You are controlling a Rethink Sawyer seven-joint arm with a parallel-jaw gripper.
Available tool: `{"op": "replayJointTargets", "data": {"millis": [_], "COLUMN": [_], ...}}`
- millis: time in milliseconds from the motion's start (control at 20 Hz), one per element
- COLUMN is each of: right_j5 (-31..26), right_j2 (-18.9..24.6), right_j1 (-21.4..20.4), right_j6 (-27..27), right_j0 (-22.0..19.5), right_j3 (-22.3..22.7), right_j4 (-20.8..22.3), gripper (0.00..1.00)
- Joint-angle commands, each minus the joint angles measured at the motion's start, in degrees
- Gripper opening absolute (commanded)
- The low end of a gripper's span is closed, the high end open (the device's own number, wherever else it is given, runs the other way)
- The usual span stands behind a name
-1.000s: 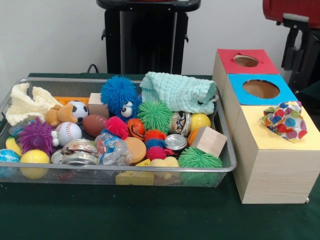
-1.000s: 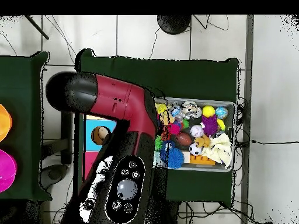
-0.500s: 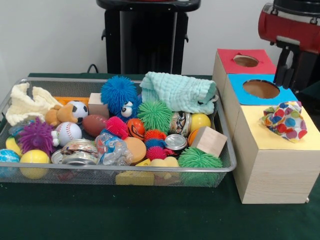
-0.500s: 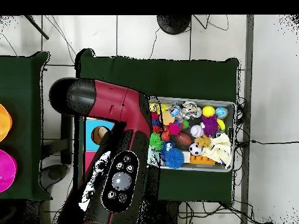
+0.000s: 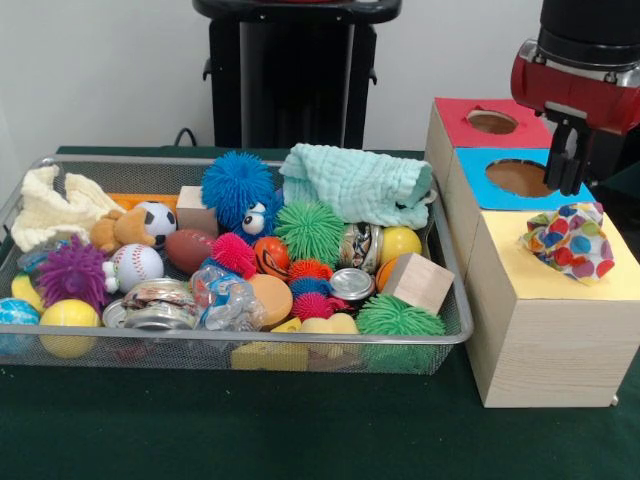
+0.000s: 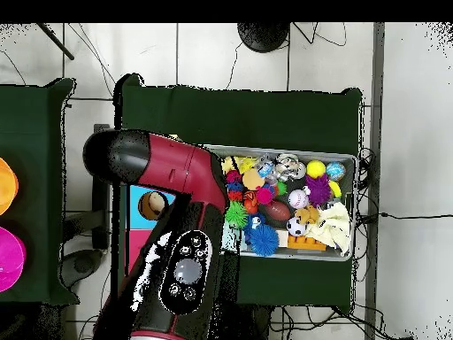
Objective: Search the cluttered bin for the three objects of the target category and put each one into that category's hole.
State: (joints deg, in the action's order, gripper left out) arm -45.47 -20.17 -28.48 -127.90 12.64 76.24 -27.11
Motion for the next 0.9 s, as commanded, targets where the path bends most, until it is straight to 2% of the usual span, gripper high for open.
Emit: {"op": "replayJointTargets", "data": {"millis": [50,300,900], "right_j5": [3.71,3.91,12.98], "right_j2": [7.74,8.00,11.62], "right_j1": [1.04,0.72,0.20], "right_j6": [-9.83,-9.58,-9.22], "right_j0": [-1.77,-1.67,-2.54], "right_j3": [8.03,8.69,12.38], "right_j4": [-3.16,-3.69,-7.01], "gripper": [0.00,0.00,0.00]}}
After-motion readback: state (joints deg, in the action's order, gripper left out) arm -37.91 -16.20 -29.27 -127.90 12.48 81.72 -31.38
